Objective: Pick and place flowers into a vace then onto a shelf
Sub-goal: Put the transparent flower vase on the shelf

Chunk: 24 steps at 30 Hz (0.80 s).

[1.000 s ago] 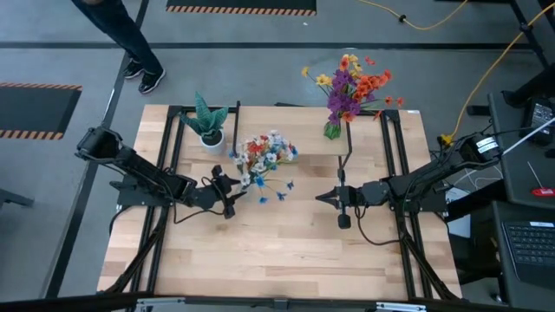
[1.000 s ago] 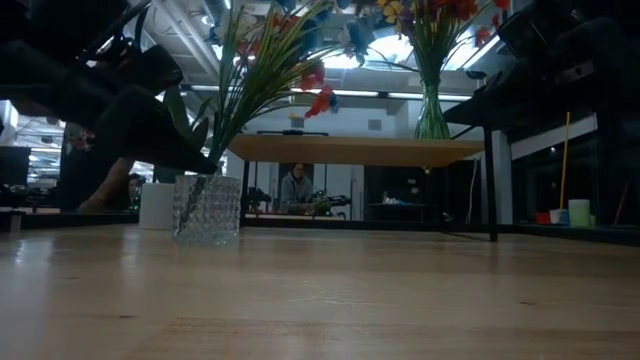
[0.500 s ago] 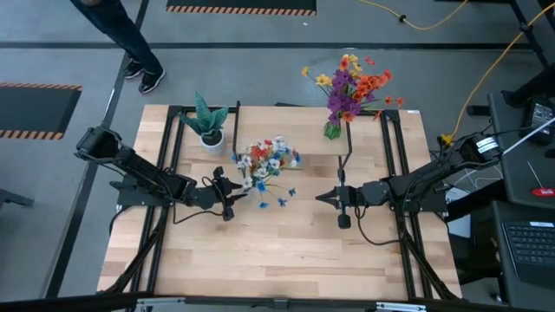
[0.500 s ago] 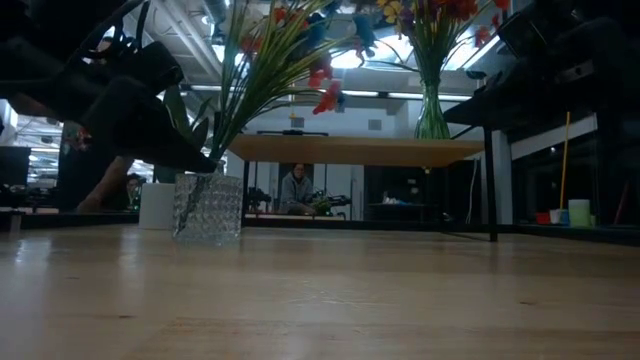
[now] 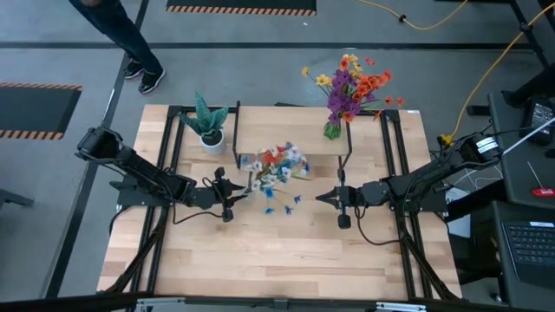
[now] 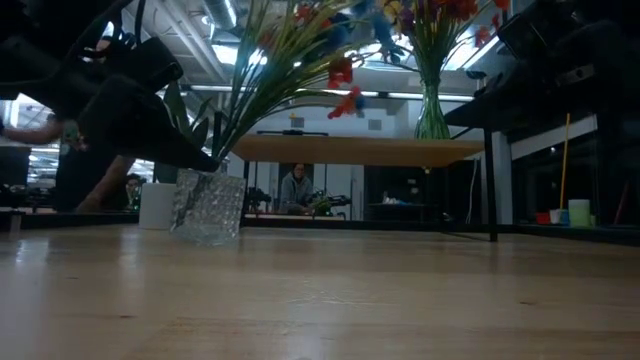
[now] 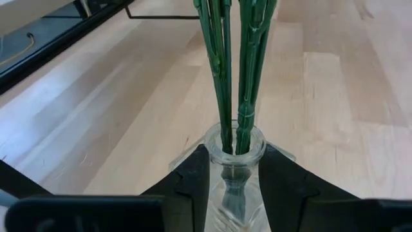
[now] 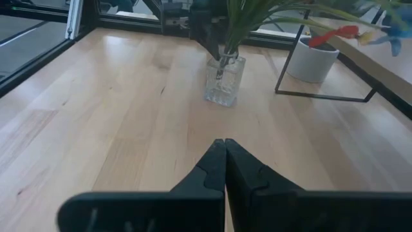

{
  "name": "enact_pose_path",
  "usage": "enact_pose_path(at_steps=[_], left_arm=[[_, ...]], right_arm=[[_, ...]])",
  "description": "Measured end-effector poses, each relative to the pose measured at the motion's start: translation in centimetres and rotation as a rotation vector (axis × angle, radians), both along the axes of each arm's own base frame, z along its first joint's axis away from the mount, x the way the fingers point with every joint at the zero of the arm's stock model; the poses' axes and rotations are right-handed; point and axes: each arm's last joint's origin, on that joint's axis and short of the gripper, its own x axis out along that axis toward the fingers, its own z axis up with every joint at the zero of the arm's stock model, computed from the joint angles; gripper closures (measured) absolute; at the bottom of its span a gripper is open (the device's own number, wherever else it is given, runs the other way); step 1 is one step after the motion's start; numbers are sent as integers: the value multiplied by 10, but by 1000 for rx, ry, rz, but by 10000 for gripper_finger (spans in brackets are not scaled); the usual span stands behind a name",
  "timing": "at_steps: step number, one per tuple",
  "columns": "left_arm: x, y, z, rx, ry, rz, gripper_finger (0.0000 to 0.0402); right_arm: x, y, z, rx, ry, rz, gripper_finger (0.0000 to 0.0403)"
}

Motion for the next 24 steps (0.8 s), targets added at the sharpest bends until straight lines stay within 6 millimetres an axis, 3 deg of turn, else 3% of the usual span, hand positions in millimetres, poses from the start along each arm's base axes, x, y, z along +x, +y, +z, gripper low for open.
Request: enact_pose_path(at_steps=[7,15,24], left_arm=[[0,-1,0,-52,-13,10,311],[0,0,0,-54,-16,31,213],[1,0,3,-55,-64,57,182]], right_arm=[[0,0,0,1,1,0,401],[0,0,0,1,1,0,401],[0,0,0,1,1,0,401]])
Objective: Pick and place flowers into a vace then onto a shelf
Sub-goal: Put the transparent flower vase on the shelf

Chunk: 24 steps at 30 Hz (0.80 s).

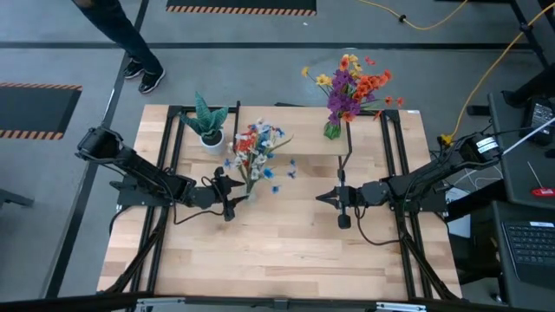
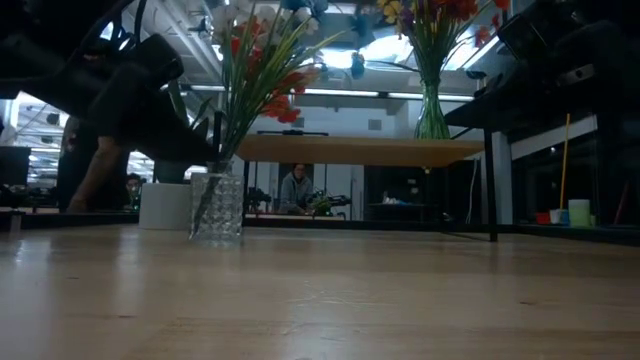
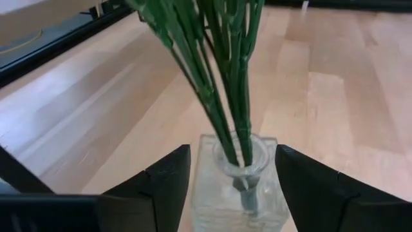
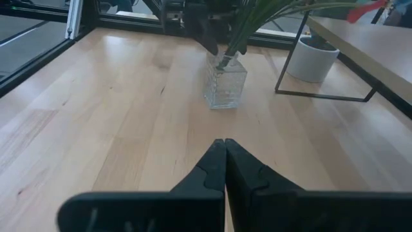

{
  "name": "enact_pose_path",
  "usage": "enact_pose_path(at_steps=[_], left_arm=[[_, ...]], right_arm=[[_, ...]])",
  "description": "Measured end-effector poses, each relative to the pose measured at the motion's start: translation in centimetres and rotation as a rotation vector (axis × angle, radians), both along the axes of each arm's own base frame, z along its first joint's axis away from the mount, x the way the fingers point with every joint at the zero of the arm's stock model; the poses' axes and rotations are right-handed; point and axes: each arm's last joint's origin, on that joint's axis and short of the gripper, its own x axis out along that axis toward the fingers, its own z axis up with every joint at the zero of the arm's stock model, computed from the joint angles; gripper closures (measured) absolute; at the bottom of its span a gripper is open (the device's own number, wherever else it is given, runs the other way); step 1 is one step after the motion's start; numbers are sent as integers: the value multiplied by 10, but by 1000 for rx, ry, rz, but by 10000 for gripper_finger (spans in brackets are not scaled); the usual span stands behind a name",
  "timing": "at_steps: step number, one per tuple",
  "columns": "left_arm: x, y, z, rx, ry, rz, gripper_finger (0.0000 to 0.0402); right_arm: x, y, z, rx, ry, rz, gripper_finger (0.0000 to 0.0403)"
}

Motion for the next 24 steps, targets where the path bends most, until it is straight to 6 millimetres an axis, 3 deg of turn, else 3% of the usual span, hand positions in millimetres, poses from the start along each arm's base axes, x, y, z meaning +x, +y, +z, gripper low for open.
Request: enact_pose_path(at_steps=[12,24], left_arm=[[2,5,1,-34,-19,24,180],[13,8,-11,-49,-12,-3,180]], right_arm=[[0,0,0,0,0,0,401],[0,0,0,0,0,0,401]])
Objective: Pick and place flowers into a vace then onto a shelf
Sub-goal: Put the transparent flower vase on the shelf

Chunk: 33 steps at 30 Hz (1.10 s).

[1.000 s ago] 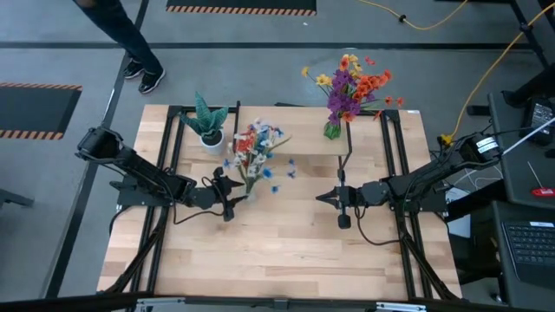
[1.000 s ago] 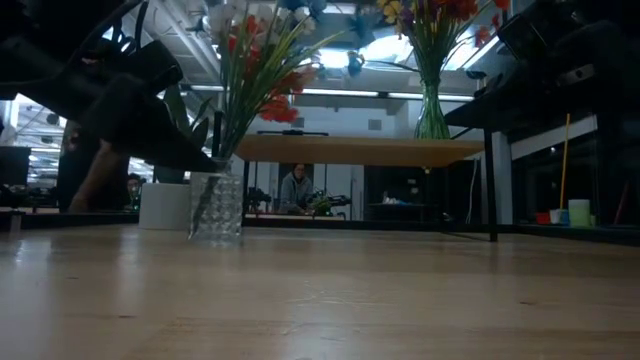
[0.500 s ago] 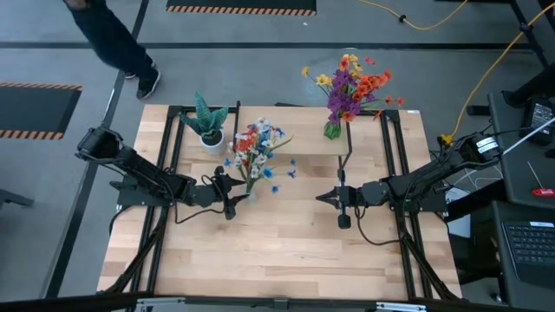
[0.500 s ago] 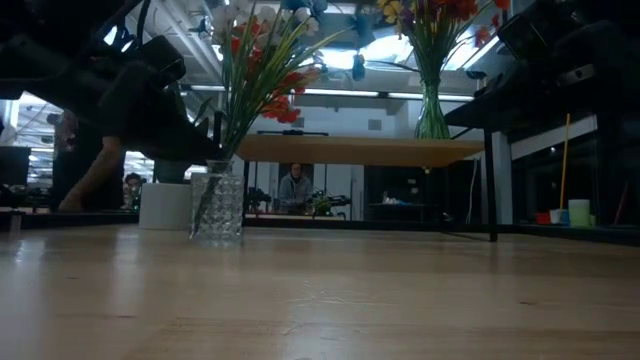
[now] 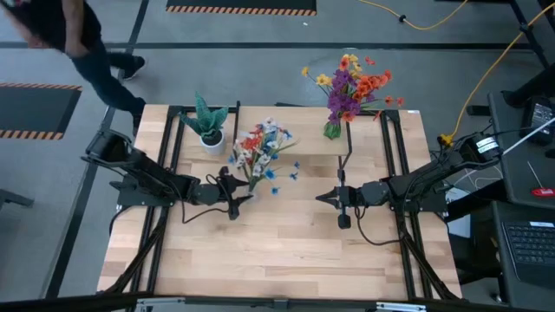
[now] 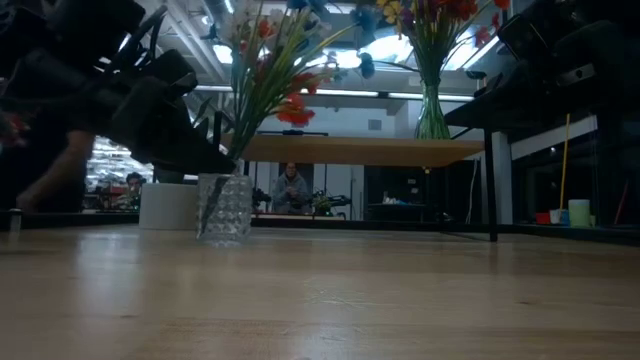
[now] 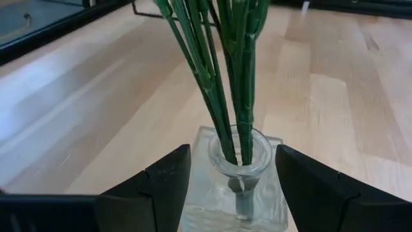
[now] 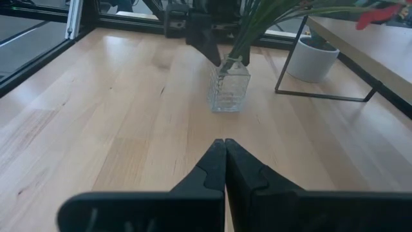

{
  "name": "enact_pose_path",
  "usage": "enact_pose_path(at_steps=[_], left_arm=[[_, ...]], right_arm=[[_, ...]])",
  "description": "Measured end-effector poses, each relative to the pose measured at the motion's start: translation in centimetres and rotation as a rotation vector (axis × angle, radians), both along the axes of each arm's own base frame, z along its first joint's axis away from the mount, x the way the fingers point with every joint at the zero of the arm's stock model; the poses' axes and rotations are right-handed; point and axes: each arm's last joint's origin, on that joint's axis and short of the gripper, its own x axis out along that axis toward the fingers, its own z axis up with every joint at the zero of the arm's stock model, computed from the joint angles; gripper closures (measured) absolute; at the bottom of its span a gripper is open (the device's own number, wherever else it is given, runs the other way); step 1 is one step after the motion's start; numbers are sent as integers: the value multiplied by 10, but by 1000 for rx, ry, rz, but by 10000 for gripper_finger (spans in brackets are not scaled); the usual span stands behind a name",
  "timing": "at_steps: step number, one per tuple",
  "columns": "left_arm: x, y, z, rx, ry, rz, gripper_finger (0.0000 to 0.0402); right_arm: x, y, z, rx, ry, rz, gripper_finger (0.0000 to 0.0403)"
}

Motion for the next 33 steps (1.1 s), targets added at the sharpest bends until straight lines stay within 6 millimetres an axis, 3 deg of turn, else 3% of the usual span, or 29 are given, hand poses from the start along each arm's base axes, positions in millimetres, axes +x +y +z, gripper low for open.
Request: enact_pose_path(at_steps=[15,21,26,33], left_arm=[[8,8,-10,8,-15,38,185],[13,7,-15,40,-40,28,217],[16,6,-22,47,-49,32,278],[16,3,-25,47,-70,60,282]], right_arm=[[0,0,0,0,0,0,401],[0,0,0,0,0,0,401],[0,0,0,3,0,0,401],[0,0,0,4,1,-1,401]])
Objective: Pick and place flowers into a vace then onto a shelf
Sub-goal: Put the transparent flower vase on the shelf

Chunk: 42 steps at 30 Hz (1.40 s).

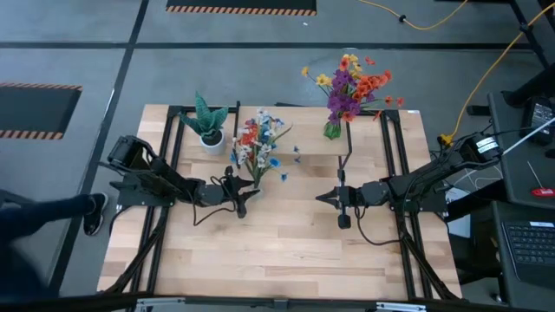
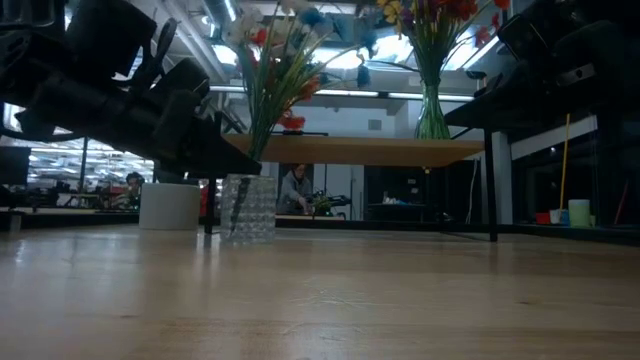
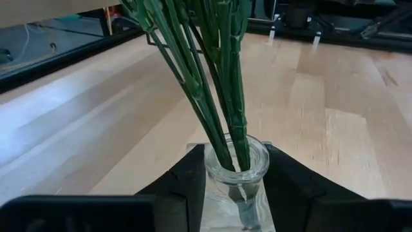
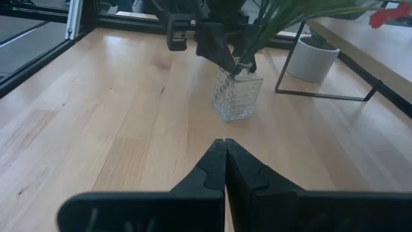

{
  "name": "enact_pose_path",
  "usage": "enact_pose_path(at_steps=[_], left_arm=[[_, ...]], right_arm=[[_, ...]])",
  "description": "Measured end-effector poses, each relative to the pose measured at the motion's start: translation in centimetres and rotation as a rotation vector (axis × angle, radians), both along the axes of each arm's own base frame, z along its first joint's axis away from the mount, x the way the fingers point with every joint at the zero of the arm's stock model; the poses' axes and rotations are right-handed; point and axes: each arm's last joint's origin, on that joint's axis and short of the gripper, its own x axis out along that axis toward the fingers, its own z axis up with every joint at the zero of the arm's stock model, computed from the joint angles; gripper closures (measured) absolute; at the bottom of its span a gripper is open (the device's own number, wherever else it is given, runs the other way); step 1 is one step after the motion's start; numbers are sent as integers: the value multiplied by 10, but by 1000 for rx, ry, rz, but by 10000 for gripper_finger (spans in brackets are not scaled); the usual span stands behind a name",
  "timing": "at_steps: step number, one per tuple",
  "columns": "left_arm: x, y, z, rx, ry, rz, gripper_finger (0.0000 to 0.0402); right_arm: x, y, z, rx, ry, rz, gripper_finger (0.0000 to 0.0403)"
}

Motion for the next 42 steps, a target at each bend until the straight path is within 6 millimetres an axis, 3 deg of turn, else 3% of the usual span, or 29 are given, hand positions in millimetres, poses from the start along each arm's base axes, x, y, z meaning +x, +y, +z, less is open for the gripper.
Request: enact_pose_path(at_steps=[7,18,25,31,42], left_arm=[[-4,-9,8,58,-25,-19,282],[-5,-10,27,8,-114,-16,282],[10,-15,46,36,-91,-28,282],[25,-17,73,51,-25,-35,282],[23,9,131,96,-183,103,282]], right_arm=[[0,0,0,-1,4,0,401],[0,0,0,-2,5,0,401],[0,0,0,-2,4,0,401],[0,0,0,-2,4,0,401],[0,0,0,-4,2,1,401]])
